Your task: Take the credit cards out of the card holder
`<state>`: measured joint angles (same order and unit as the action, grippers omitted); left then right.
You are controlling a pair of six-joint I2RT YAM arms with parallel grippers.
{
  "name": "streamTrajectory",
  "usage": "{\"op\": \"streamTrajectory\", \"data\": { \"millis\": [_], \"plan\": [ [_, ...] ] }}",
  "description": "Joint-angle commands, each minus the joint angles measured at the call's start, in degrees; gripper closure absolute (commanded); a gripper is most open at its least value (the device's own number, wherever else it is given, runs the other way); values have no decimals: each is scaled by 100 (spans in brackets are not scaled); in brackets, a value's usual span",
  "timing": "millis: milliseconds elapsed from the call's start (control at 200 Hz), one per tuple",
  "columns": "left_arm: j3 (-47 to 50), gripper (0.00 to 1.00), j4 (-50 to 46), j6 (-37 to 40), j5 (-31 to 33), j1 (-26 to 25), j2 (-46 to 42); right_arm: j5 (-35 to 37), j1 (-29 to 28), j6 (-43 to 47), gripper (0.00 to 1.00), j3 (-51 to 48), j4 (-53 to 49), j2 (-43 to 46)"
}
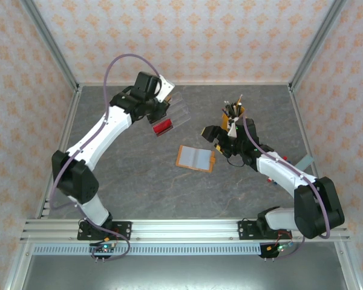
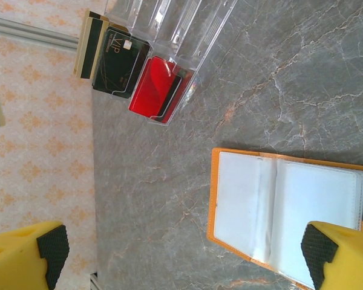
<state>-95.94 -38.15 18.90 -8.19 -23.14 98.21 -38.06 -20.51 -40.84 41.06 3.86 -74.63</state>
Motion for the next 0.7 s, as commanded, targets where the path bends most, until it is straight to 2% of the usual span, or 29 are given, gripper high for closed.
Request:
{"op": "streamTrajectory", "data": {
  "millis": [0,200,490,696],
  "plan": [
    [-542,100,-493,1013,459,89,398,99,11,-7,0,124,40,-52],
    [-1465,100,-1231,1605,1233,106,1401,53,5,-58,0,52,167,31],
    [-1946,100,-1366,1840,1050,352,2091,106,8,-71,0,87,123,10],
    [-2029,100,-1082,1884,1303,436,2290,89,11,-91,0,95,95,-51]
  ]
}}
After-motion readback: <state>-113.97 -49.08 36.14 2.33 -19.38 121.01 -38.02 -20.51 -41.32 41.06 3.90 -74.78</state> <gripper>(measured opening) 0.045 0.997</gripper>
